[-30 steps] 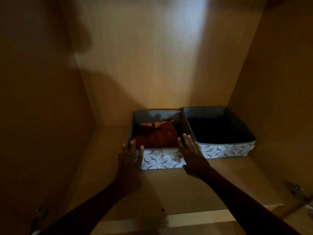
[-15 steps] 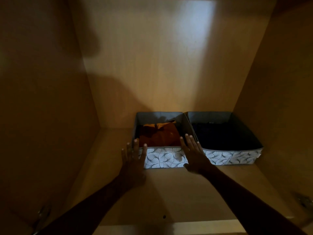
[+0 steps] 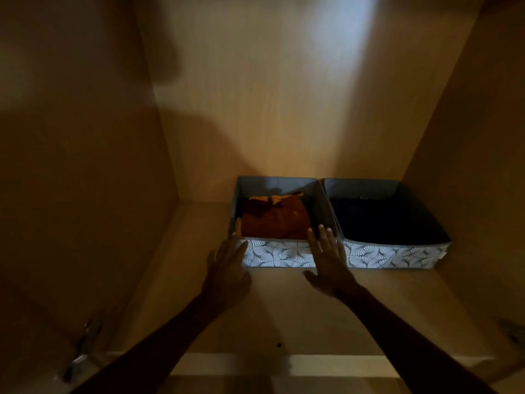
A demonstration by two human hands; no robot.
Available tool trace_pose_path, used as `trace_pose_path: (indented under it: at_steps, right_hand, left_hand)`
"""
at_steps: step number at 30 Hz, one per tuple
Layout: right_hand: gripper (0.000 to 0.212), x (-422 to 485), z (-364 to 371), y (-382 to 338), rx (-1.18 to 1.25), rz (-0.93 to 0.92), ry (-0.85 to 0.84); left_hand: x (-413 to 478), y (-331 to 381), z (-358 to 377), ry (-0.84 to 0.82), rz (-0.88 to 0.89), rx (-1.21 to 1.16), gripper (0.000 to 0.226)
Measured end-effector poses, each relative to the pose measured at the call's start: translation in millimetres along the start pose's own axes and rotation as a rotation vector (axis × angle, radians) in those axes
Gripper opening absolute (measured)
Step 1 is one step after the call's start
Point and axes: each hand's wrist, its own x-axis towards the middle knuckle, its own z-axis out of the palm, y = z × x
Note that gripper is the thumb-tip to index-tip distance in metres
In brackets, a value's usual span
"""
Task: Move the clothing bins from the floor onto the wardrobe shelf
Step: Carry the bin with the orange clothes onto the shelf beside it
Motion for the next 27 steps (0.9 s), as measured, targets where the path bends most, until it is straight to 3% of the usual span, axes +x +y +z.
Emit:
trace_pose_path:
  at_steps: [3,8,13,18,24,27]
  right_hand:
    - [0.101,-24,10,-13,0.107,-0.012,0.015]
    - [0.092,-65,17,-42,0.428,0.043,-0.033]
    - [0.088,-111,28,-70,0.734,0.218,-0.081]
    - [0.072,-145,41,-91,1.102,0.235,-0.175]
    - [0.063,-169,53,-104,1.110,0.011,-0.478]
    - [0.058,-181,51,-109,1.097,-0.120,-0.661]
  left_hand:
    - [-28,-1,8,0.131,-0.032,-0.272,0.067]
    - [-69,6,13,0.153,-0.194,-0.628,0.061]
    - [-116,17,19,0.194,-0.468,-0.988,0.038]
    - [-174,17,30,0.251,-0.587,-0.928,0.032]
    - [-256,39,31,0.373,-0.760,-0.882,0.023]
    - [-298,63,32,0.497,-0.932,-0.846,0.023]
